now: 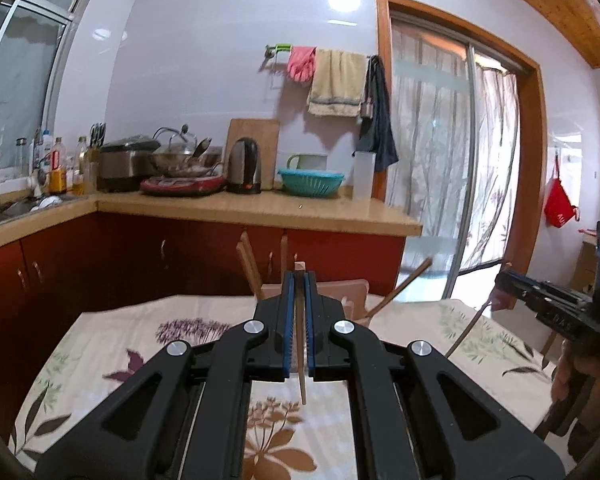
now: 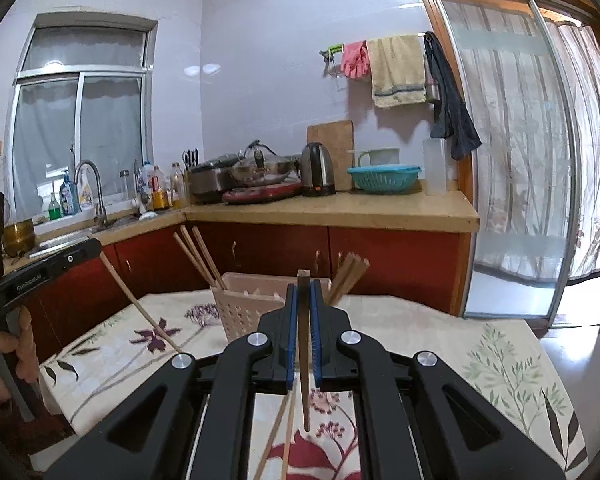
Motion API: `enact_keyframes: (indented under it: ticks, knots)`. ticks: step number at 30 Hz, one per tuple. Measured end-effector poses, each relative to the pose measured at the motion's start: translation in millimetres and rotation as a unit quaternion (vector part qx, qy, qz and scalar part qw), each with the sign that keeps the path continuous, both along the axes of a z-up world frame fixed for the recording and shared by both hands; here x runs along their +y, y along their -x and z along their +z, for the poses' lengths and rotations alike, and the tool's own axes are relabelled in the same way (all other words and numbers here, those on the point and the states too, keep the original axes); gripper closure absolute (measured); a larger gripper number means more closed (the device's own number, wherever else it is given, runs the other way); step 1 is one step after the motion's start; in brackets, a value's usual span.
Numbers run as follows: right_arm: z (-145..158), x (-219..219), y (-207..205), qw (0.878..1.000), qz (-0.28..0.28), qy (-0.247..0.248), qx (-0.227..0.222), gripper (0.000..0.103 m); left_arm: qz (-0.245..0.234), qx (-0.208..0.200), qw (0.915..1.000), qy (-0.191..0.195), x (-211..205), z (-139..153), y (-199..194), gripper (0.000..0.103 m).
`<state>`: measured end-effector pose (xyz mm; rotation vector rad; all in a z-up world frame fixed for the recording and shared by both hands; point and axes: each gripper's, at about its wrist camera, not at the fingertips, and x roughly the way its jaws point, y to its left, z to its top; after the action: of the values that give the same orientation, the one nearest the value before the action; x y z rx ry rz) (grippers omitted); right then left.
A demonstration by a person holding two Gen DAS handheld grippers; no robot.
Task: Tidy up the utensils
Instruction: 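Lift both held chopsticks and carry them above the beige holder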
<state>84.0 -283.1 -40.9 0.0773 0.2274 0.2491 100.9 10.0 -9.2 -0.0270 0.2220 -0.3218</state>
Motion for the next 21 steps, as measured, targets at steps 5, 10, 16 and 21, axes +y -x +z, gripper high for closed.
enact_keyframes:
  ticks: [5, 10, 16, 21]
  knots:
    - [27, 0, -10, 0.999, 0.011, -0.010, -0.034, 0.096, -0.012, -0.028, 0.9995, 0.004, -6, 27, -11, 0.098]
    - [51, 4, -24, 0.997, 0.022, -0.012, -0.069, 0.096, -0.017, -0.059, 0.9981, -0.002, -15, 52, -28, 0.098]
    - [69, 6, -50, 0.995, 0.030, -0.016, -0.097, 0.096, -0.010, -0.092, 0.9956, -0.011, -26, 72, -51, 0.097]
    - [72, 9, -71, 0.994, 0.031, -0.020, -0.107, 0.096, 0.001, -0.099, 0.9950, -0.015, -30, 75, -74, 0.098]
